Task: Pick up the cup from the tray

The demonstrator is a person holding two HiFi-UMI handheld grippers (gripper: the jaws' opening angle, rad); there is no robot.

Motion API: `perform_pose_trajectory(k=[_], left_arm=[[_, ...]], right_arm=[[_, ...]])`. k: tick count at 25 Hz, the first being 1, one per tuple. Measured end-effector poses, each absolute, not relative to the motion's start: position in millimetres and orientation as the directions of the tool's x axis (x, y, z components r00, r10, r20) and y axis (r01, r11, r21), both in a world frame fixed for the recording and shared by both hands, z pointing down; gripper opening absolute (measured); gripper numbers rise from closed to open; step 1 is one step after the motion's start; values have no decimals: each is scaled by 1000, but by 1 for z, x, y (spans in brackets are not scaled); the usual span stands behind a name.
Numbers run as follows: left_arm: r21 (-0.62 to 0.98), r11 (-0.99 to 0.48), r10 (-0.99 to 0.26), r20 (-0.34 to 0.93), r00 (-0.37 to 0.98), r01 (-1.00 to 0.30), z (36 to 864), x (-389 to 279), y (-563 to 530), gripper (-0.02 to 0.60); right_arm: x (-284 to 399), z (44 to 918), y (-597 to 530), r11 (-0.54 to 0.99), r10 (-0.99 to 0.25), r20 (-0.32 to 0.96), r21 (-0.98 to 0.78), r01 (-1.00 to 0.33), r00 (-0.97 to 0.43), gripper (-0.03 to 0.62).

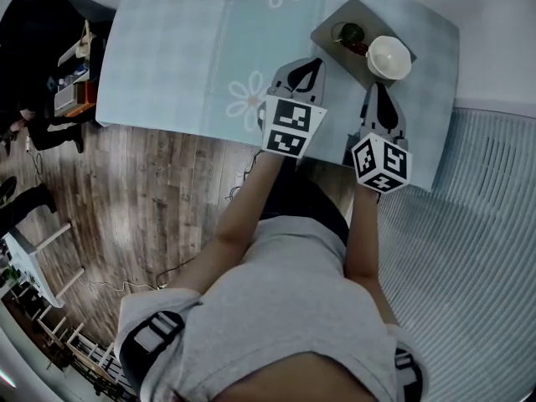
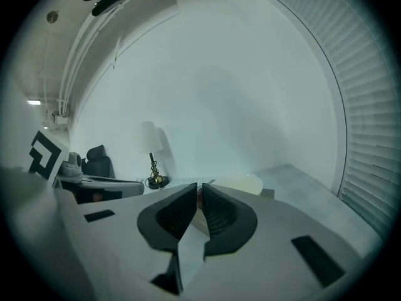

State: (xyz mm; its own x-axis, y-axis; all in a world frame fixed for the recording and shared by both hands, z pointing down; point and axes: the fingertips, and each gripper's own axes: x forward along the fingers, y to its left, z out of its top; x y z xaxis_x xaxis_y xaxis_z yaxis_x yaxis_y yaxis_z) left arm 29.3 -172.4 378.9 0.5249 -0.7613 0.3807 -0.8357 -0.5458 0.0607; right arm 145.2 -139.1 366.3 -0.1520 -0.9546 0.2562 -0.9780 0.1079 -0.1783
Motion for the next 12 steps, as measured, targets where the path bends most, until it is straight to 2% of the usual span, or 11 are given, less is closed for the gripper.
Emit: perform_pose_trajectory(k=[7,12], left_arm=[[105,-660,-651,415,636,-744,398,49,-196,-2],[132,-722,-599,371,709,-679,399,55,-216,-2]], right_arm=[[142,383,-160,70,-946,301,-177,-982,-122,8],[138,388,-174,64,-945,307,-173,-983,-115,8]])
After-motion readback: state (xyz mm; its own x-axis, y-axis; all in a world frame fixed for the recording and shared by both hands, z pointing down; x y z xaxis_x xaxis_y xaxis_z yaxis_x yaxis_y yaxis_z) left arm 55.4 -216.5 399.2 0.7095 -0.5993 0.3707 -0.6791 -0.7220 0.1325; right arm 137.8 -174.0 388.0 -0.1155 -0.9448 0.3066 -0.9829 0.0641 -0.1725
